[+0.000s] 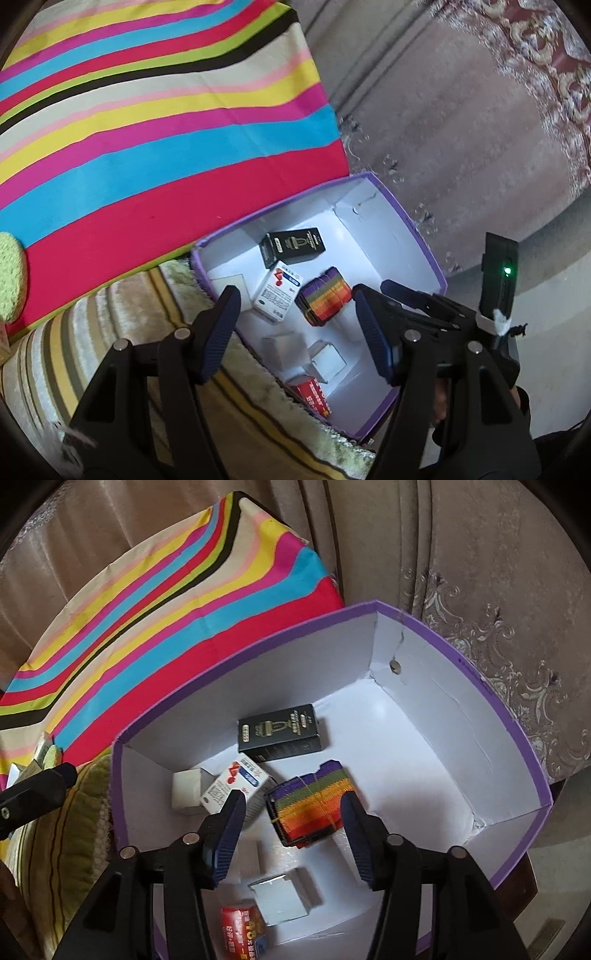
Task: Organize objects
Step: 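Release the red box and white box into the purple box, opening both grippers, then move both grippers back over the remaining boxes on the cloth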
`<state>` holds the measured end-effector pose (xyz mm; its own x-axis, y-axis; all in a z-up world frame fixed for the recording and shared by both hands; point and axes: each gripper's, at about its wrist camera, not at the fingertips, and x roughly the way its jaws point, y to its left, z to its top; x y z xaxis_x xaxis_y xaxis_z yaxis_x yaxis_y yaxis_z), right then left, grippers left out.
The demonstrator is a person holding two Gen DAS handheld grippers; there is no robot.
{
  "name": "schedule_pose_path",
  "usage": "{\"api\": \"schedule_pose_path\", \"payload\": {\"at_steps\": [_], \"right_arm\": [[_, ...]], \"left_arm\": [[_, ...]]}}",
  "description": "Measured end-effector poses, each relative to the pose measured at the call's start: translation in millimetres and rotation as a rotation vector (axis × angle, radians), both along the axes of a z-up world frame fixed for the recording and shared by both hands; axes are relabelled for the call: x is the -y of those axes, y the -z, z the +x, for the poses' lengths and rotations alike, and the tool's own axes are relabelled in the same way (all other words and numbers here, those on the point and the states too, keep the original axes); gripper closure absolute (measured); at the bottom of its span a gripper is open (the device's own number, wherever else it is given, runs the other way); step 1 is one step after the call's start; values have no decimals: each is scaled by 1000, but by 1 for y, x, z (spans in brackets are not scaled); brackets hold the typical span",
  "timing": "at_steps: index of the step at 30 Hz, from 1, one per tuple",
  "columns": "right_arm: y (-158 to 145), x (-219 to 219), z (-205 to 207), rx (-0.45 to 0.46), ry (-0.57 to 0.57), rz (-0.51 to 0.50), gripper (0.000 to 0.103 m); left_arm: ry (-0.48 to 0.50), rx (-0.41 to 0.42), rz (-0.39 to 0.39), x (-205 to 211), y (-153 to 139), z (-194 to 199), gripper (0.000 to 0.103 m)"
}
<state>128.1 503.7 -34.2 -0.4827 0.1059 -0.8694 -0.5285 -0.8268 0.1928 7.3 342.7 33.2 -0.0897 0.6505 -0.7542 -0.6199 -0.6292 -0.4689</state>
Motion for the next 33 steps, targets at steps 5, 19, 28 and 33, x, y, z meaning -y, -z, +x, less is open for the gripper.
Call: {"api": "schedule_pose_path", "payload": {"at_steps": [5, 19, 28, 33], "right_arm": [[-10, 23, -12, -30, -63, -2, 48], [-39, 105, -56, -59, -317, 65, 47], [-47, 129, -72, -72, -374, 36, 46], [-49, 148, -81, -77, -424, 27, 46]], "left_arm": [[-42, -49, 5, 17, -8, -1, 35], [-291, -106, 58, 124, -25, -11, 35], [-462, -142, 66, 196, -33, -4, 35], [-577, -159, 48, 242, -34, 3, 35]]}}
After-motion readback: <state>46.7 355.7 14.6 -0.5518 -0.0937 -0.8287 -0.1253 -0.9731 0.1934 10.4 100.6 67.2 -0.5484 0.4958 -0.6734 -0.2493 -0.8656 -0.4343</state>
